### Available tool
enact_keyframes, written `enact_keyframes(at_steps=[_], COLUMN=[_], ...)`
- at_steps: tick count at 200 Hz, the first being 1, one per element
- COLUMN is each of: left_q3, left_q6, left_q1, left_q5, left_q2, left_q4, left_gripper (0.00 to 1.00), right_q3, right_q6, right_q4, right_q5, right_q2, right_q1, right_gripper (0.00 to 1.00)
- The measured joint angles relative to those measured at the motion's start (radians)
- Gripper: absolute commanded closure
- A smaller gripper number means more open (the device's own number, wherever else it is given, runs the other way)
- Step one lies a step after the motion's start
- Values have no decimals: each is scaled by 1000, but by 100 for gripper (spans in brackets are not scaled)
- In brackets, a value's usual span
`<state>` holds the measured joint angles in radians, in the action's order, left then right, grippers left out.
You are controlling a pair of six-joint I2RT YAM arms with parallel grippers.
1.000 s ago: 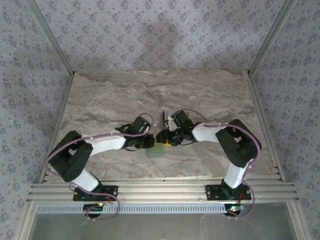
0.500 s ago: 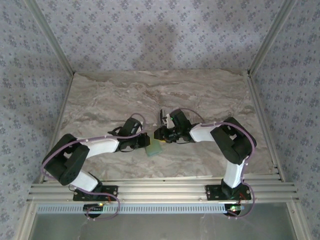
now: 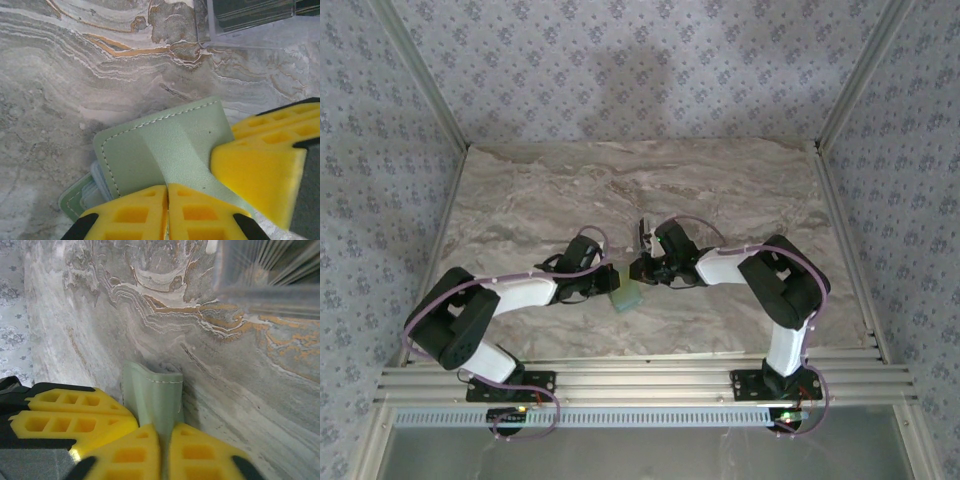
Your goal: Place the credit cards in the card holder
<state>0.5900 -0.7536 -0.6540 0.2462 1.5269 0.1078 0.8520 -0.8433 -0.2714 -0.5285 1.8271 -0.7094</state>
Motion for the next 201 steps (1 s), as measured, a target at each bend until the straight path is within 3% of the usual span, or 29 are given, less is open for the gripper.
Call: enact_keyframes(at_steps=[38, 65, 86, 119, 157, 201], left_q3=[3, 6, -8, -11, -14, -37], left_q6=[7, 27, 39, 50, 49, 45], left_q1=[-4, -15, 16, 42, 42, 44], left_q5=[17, -16, -66, -113, -130, -150], left_q2=[-42, -105, -146, -192, -220, -300], left_q4=[-26, -132, -235, -329, -367, -418], left_gripper=[72, 63, 60, 59, 59, 57], right_q3=[-26, -32, -13, 39, 152, 306], right_q6=[3, 67, 117, 134, 105, 27], right_q4=[64, 297, 503, 828, 1165, 1335], right_q5=[13, 77, 194, 504, 865, 1097], right_q2=[-74, -273, -448, -584, -555, -328], right_q1=[-6, -9, 5, -31, -153, -285], right_gripper=[100, 100, 100, 100, 100, 100])
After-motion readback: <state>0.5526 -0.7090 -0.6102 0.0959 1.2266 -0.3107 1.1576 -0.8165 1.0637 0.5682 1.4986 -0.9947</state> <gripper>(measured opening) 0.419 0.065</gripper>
